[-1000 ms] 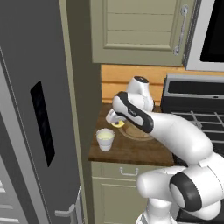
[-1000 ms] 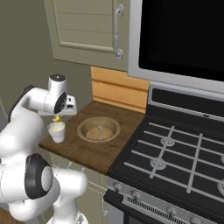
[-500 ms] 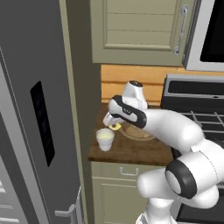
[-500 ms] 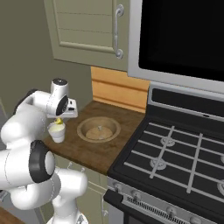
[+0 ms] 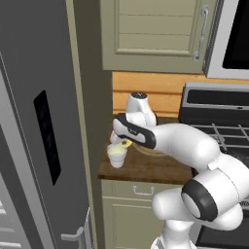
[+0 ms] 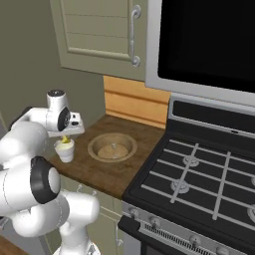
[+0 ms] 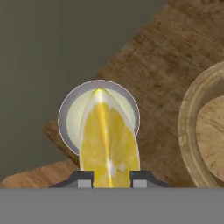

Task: Grab a lemon wedge from the fridge and one ice cube from the ice bowl, and put them in the glass of lemonade.

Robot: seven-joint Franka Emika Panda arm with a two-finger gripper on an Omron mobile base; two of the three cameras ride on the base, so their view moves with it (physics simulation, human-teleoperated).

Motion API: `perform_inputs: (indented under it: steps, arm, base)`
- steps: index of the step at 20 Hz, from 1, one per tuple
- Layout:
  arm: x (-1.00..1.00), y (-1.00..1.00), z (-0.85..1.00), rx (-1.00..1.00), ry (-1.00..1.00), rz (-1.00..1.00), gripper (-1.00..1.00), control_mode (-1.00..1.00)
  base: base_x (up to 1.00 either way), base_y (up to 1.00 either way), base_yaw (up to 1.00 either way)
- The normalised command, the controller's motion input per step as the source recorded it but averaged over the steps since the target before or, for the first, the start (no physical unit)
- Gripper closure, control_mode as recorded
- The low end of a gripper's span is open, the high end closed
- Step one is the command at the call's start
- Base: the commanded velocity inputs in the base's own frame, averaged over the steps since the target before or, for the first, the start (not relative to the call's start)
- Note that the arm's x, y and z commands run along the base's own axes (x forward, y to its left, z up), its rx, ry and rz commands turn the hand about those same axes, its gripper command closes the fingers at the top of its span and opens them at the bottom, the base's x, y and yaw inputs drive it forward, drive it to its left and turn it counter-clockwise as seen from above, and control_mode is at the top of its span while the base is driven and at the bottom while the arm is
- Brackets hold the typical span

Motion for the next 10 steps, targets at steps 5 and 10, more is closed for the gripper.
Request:
perform_inputs:
  steps: [5, 10]
  arm:
    - [0.28, 0.18, 0.0, -0.03, 0.02, 0.0, 1.0, -1.0]
    - [0.21, 0.04, -0.05, 0.0, 0.0, 0.0, 1.0, -1.0]
  base:
    - [0.0, 0.0, 0.0]
    - [0.0, 0.0, 0.0]
